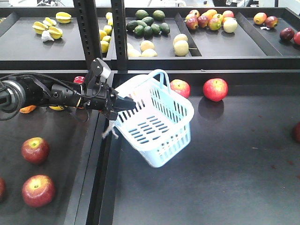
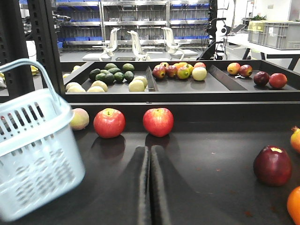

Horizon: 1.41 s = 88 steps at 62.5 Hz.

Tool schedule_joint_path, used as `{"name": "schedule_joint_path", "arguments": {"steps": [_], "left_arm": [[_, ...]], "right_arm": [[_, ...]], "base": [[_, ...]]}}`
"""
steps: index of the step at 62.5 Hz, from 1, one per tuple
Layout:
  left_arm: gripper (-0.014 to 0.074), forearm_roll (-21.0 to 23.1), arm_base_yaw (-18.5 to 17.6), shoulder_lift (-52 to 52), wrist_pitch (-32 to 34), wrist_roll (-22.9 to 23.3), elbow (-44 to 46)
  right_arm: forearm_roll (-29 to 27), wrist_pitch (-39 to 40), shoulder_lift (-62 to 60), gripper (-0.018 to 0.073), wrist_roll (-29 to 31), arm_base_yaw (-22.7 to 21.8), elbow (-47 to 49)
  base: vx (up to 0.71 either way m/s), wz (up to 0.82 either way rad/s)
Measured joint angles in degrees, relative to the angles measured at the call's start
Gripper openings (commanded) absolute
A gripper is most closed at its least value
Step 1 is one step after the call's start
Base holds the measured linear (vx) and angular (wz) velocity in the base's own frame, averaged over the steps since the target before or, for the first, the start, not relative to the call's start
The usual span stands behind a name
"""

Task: Pick three apples into basket with both arms
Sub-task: 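Lift the light-blue basket by its handle with the left gripper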

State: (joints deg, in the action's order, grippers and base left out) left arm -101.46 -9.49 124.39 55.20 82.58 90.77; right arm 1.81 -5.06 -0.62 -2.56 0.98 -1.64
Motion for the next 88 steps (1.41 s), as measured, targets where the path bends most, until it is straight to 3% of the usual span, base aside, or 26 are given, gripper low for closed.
{"name": "schedule_joint_path", "arguments": {"steps": [10,21,34,39,57,76,83,88], "left_arm": [[-0.0008,0.0,0.0,-0.8,6.7,2.9,0.0],[-0.0008,0.1,-0.2,-5.7,11.9,17.2,0.0],[-0.0008,0.0,-0.2,-13.8,13.0,34.1,0.0],[-0.0008,0.0,-0.2,-16.7,13.5,37.8,0.0],[-0.0008,0.0,-1.0,-28.7,14.1,39.7,-4.3],[-0.0008,0.0,-1.1,-43.7,14.8,39.7,-22.2],[-0.0008,0.0,-1.1,-49.6,11.9,39.7,-28.7],[-0.0008,0.0,-1.1,-53.9,6.1,39.7,-32.5]], "right_arm": [[0.0,0.0,0.0,-0.0001,0.0,0.0,0.0],[0.0,0.0,0.0,-0.0001,0.0,0.0,0.0],[0.0,0.0,0.0,-0.0001,0.0,0.0,0.0],[0.0,0.0,0.0,-0.0001,0.0,0.0,0.0],[0.0,0.0,0.0,-0.0001,0.0,0.0,0.0],[0.0,0.0,0.0,-0.0001,0.0,0.0,0.0],[0.0,0.0,0.0,-0.0001,0.0,0.0,0.0],[0.0,0.0,0.0,-0.0001,0.0,0.0,0.0]], "base": [[0.0,0.0],[0.0,0.0],[0.0,0.0],[0.0,0.0],[0.0,0.0],[0.0,0.0],[0.0,0.0],[0.0,0.0]]}}
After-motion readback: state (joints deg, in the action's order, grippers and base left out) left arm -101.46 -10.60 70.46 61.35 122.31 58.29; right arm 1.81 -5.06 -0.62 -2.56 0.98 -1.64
